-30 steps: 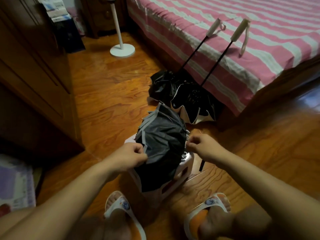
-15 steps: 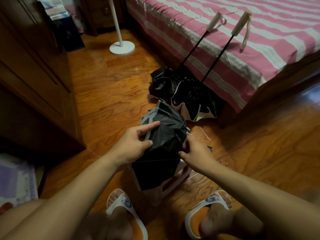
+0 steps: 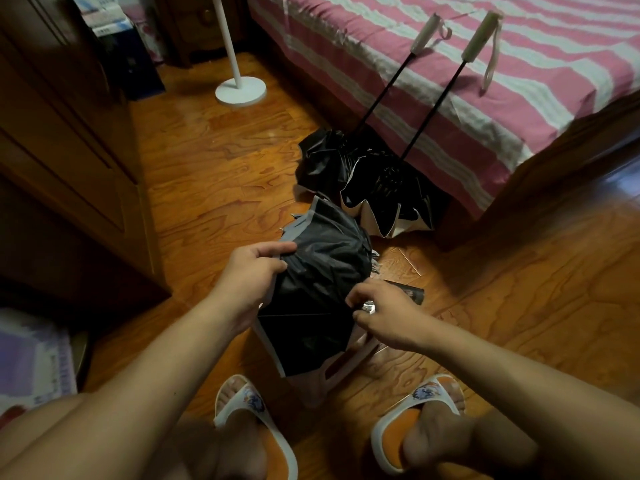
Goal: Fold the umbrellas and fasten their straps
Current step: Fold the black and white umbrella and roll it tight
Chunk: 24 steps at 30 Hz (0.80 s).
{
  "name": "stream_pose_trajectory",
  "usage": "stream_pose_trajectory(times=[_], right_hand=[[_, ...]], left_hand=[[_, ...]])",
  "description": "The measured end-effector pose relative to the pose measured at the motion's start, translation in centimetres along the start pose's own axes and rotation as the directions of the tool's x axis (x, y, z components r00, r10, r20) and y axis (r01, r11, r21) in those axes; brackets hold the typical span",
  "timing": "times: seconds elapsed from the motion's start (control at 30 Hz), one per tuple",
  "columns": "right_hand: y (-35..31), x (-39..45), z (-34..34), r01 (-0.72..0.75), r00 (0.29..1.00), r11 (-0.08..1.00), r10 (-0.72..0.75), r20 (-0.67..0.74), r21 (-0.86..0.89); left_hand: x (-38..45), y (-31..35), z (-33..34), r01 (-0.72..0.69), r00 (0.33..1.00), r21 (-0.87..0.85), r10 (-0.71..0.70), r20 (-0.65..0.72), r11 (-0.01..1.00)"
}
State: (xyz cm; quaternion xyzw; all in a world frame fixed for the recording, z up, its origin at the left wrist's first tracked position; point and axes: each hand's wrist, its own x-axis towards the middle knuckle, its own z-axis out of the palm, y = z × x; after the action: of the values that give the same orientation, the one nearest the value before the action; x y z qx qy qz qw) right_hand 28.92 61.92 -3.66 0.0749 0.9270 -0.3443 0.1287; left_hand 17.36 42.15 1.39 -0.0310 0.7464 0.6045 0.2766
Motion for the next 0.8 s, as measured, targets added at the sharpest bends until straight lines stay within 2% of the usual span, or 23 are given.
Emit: stream_pose_trajectory(times=[0.1, 0.2, 0.27, 0.43, 0.57, 0.6, 0.73, 0.8], right_hand=[[0.0, 0.0, 0.4, -0.052, 0.999, 0.989, 0.05, 0.016, 0.137], [-0.5, 0.4, 0.5, -0.111, 0.993, 0.906, 0.118, 0.007, 0.409], [-1.0, 0.7, 0.3, -0.091, 0.991, 0.852, 0.131, -0.041, 0.516], [-1.6, 0.7, 0.2, -0.017, 0.973, 0.812, 0.149, -0.178, 0.583], [-2.1, -0.4, 1.0, 0.055, 0.928, 0.869, 0.137, -0.345, 0.492], [-2.1, -0.7, 1.2, 0.042, 0.936, 0.888, 0.125, -0.328, 0.459], [-1.9, -0.8, 1.9, -0.141, 0.98, 0.893, 0.188, -0.069, 0.427], [-2.0, -0.7, 1.3, -0.133, 0.979, 0.85, 0.194, -0.068, 0.51]], left_hand=[[-0.7, 0.4, 0.2, -0.003, 1.0, -0.017, 0.003, 0.019, 1.0], [-1.8, 0.6, -0.2, -0.059, 0.991, 0.026, 0.055, 0.12, 0.998], [-2.4, 0.6, -0.7, -0.094, 0.988, 0.023, 0.091, 0.123, 0.995], [-2.7, 0.7, -1.6, -0.089, 0.996, -0.085, 0.09, 0.009, 0.992], [-2.3, 0.2, -1.9, -0.06, 0.998, -0.11, 0.055, -0.04, 0.992], [-2.3, 0.2, -1.8, -0.07, 0.997, -0.104, 0.066, -0.037, 0.992], [-3.0, 0.5, -1.1, -0.137, 0.986, -0.062, 0.142, 0.083, 0.989], [-3.4, 0.6, -0.8, -0.184, 0.975, -0.013, 0.185, 0.124, 0.983]])
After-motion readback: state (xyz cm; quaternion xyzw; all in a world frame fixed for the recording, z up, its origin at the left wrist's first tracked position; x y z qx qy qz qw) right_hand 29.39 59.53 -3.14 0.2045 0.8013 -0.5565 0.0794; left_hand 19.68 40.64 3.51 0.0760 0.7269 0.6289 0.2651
